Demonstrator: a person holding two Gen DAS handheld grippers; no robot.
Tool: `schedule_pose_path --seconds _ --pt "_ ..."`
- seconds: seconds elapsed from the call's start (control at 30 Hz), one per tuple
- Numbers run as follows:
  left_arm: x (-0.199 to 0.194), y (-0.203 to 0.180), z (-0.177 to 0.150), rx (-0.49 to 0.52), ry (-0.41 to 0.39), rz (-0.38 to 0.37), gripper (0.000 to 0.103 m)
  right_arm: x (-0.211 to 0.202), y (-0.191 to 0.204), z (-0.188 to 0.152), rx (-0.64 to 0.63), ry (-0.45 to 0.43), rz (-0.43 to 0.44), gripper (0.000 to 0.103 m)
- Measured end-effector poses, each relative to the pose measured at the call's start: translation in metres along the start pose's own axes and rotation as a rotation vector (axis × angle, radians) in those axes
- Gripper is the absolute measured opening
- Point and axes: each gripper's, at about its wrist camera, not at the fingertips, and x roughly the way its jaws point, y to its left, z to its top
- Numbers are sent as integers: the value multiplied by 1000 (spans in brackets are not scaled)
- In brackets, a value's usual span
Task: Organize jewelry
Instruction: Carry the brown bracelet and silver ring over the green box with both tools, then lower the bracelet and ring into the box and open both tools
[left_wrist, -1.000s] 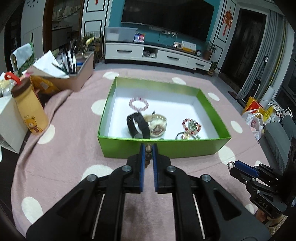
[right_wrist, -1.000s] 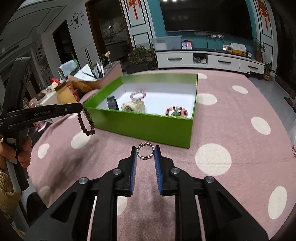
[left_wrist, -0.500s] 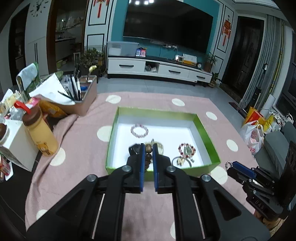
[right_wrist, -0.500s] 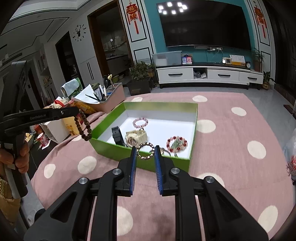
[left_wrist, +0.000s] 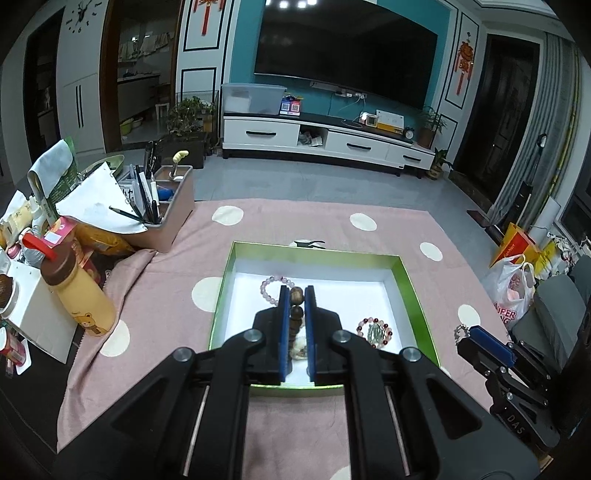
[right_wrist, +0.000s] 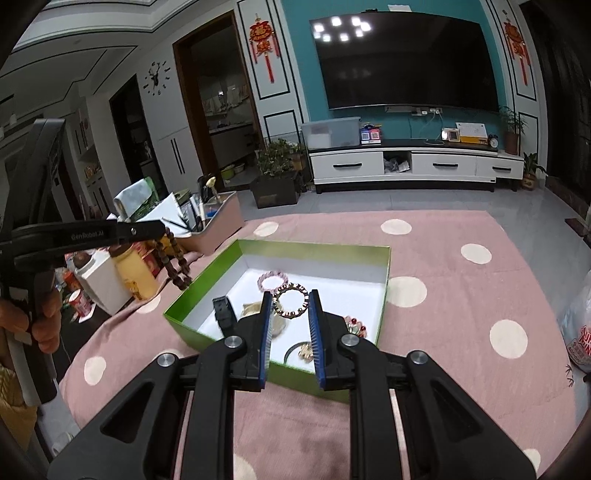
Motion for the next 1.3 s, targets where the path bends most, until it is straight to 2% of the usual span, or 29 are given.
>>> schedule_pose_path --seconds 0.53,1.3 --pt "37 -21 24 18 4 37 7 26 -23 16 35 3 -34 19" --pt "114 -6 14 2 132 102 7 90 -25 15 -7 127 -111 19"
